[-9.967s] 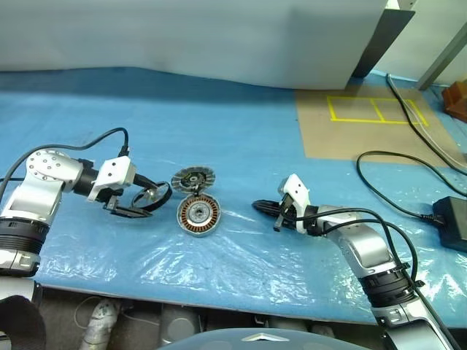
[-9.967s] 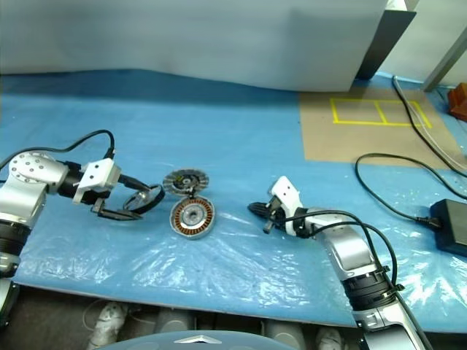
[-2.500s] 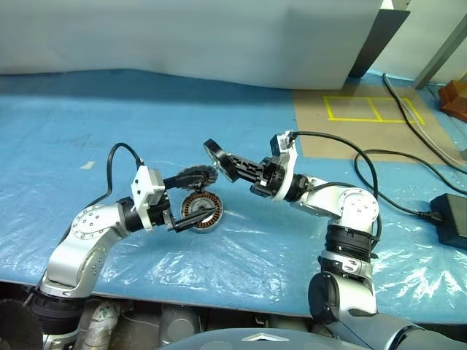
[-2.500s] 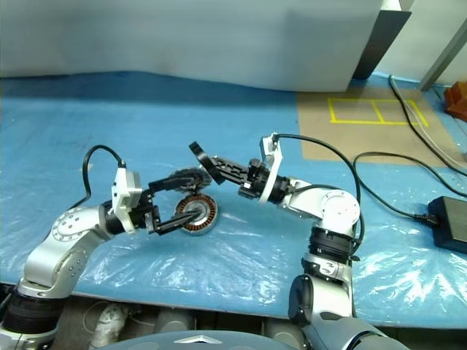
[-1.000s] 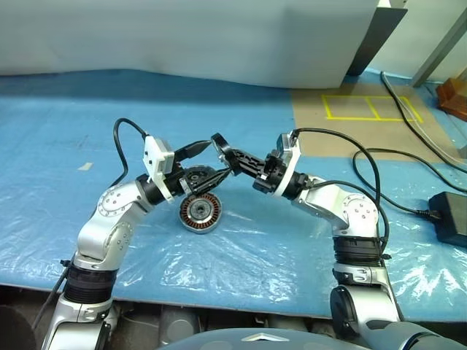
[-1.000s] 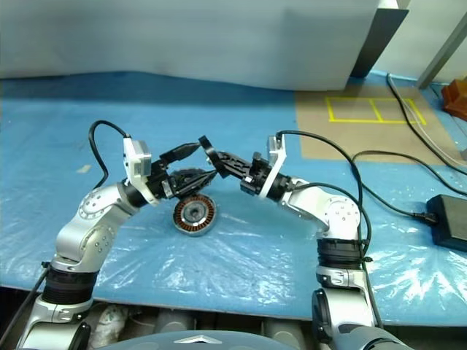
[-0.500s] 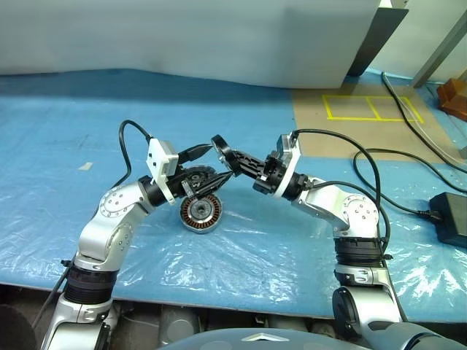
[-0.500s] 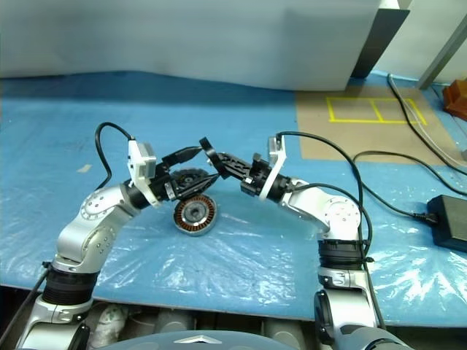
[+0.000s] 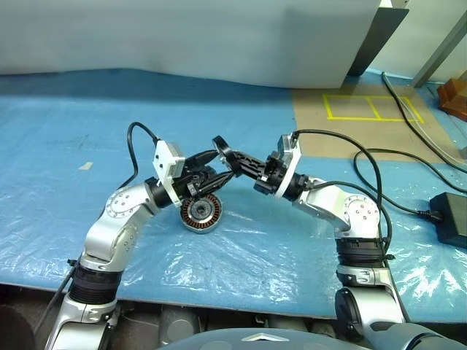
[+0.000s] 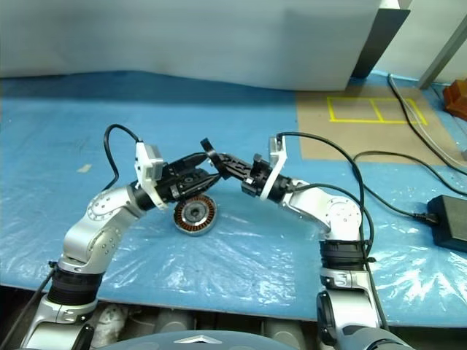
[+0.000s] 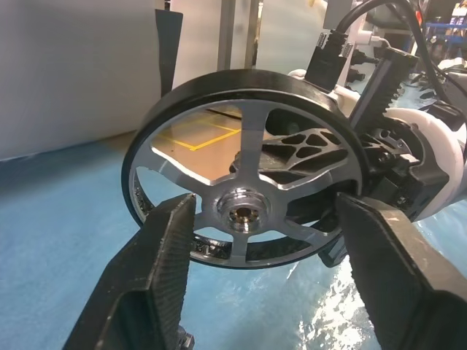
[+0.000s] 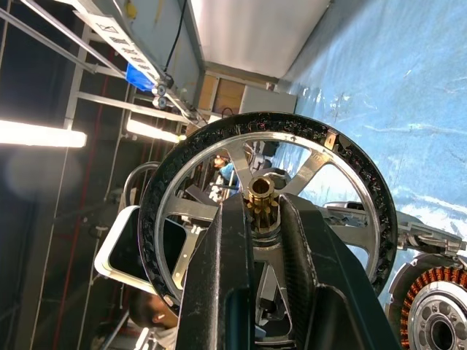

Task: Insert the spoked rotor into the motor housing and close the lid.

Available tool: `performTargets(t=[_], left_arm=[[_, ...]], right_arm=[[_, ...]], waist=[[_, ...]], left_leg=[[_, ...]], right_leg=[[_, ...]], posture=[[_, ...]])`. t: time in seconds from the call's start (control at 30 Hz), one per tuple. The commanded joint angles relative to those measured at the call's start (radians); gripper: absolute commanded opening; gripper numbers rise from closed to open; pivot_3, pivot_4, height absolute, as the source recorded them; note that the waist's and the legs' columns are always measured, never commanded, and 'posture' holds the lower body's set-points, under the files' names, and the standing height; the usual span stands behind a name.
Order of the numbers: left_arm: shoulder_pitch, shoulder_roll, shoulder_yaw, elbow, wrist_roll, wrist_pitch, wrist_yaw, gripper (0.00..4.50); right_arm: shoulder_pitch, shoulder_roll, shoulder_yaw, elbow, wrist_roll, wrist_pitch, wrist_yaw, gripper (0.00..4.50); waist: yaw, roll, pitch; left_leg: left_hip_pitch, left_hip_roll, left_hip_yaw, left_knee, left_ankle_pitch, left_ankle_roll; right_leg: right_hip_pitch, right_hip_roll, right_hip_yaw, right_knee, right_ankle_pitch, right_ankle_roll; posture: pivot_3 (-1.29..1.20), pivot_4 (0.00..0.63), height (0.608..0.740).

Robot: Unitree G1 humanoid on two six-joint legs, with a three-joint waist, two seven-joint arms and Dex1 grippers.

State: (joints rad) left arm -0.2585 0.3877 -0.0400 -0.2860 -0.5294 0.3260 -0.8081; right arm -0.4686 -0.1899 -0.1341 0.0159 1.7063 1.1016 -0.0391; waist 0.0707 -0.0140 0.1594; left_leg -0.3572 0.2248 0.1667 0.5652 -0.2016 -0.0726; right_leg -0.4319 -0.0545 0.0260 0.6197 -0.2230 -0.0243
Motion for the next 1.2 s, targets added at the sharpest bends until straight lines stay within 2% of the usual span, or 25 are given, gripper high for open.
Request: performTargets(t=[0.03,0.33,0.5,0.73,0.83,0.97,1.2], left_arm=[[0.0,-0.01,-0.008,0.015,0.012,-0.048,-0.026,3.23],[-0.023,-0.037,0.0,0.088,0.053,-0.114,0.002,3.23],[-0.047,-0.076,-0.021,0.036,0.04,-0.071,0.047,3.23],[-0.054,-0.081,-0.026,0.005,0.036,-0.025,0.069,3.23],[-0.061,-0.077,-0.014,0.014,0.016,-0.02,0.05,2.63],[-0.053,-0.078,-0.021,0.039,0.054,-0.047,0.055,1.41],[-0.037,-0.08,-0.016,0.082,0.055,-0.091,0.016,1.31]], right_arm=[[-0.009,0.001,0.003,-0.046,0.023,-0.012,0.013,0.17],[-0.009,-0.003,0.01,-0.051,0.018,-0.016,0.016,0.17],[-0.007,-0.007,0.014,-0.055,0.016,-0.019,0.019,0.17],[-0.004,-0.014,0.02,-0.058,0.019,-0.025,0.018,0.17],[-0.005,-0.015,0.022,-0.057,0.018,-0.027,0.021,0.17],[-0.009,-0.016,0.026,-0.054,0.014,-0.031,0.025,0.17],[-0.008,-0.021,0.03,-0.066,-0.004,-0.034,0.037,0.17]], waist=[[0.001,0.0,0.0],[0.0,0.0,0.0],[0.001,0.0,0.0],[0.0,0.0,0.0],[0.001,0.0,0.0],[0.001,0.0,0.0],[0.001,0.0,0.0]], left_leg=[[0.0,0.0,0.0,0.0,0.0,0.0],[-0.001,0.0,-0.001,0.0,0.0,0.0],[-0.003,-0.001,-0.002,0.001,0.0,0.0],[-0.006,0.0,-0.002,0.001,0.0,0.0],[-0.007,-0.001,-0.003,0.002,0.0,0.0],[-0.007,-0.001,-0.004,0.002,0.0,0.0],[-0.008,0.0,-0.004,0.003,0.0,0.0]], right_leg=[[0.0,0.0,0.0,0.0,0.0,0.0],[0.0,0.0,-0.001,0.0,0.0,0.0],[0.0,0.0,-0.001,0.0,0.0,0.001],[0.0,0.0,-0.001,0.0,0.0,0.001],[0.0,0.0,-0.002,0.0,0.0,0.001],[0.0,0.0,-0.002,0.0,0.001,0.001],[0.0,0.0,-0.003,0.0,0.001,0.001]], posture=[[0.0,0.15,0.74],[0.0,0.15,0.74],[0.0,0.15,0.74],[0.0,0.15,0.74],[0.0,0.15,0.74],[0.0,0.15,0.74],[0.0,0.15,0.74]])
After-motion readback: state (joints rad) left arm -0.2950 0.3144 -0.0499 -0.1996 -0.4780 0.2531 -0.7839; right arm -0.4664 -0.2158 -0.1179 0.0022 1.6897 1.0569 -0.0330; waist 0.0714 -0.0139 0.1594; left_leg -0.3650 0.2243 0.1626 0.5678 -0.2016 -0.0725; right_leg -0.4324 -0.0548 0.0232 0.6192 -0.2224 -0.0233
